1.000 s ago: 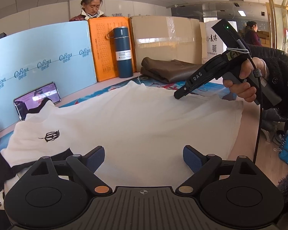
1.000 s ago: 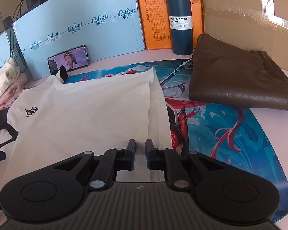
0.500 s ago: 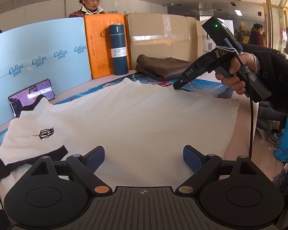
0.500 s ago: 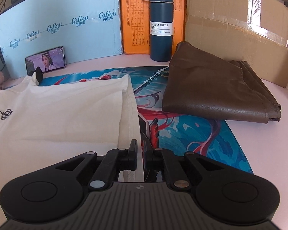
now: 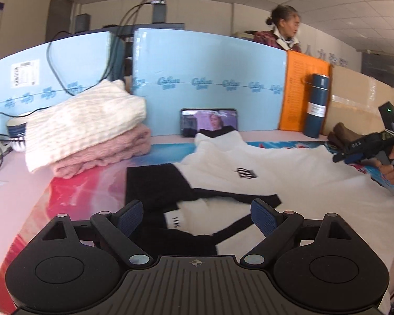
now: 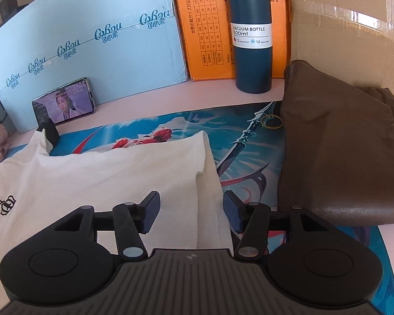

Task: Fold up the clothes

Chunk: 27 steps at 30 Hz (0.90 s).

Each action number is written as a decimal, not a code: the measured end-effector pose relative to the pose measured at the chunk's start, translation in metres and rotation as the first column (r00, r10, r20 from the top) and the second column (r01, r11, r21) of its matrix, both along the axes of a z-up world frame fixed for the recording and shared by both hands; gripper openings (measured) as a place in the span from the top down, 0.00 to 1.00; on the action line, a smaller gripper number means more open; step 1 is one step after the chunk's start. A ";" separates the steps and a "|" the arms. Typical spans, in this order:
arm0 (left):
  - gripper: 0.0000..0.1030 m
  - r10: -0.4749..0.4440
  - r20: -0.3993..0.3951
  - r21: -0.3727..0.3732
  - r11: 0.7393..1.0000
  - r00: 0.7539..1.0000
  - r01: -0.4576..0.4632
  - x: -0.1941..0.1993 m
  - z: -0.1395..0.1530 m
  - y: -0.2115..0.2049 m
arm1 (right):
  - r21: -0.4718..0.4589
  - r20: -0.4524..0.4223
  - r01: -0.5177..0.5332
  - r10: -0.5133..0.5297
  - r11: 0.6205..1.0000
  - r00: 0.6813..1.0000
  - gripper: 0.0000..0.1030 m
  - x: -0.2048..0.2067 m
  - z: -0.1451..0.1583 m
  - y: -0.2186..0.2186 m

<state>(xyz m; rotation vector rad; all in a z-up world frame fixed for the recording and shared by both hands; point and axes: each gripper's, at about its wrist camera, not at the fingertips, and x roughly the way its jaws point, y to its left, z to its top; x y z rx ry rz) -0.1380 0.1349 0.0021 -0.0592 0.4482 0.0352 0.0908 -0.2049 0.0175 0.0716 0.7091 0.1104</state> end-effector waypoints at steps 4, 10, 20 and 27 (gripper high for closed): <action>0.12 0.129 -0.085 0.038 0.991 0.988 -0.126 0.004 -0.010 0.027 | -0.086 -0.015 0.011 -0.012 0.996 1.000 0.47 0.019 -0.007 0.008; 0.11 0.086 -0.139 0.129 0.989 0.987 -0.068 0.002 -0.028 0.023 | -0.031 0.066 0.066 -0.064 0.997 0.996 0.46 -0.016 0.012 -0.008; 0.08 0.130 -0.041 0.191 0.974 0.991 -0.120 -0.007 -0.018 0.009 | 0.046 0.271 -0.105 0.089 0.993 0.958 0.22 -0.138 0.030 0.018; 0.08 -0.020 0.051 0.112 0.994 0.999 0.014 -0.033 -0.003 -0.020 | 0.105 0.298 -0.240 0.200 0.965 0.934 0.16 -0.198 0.015 0.036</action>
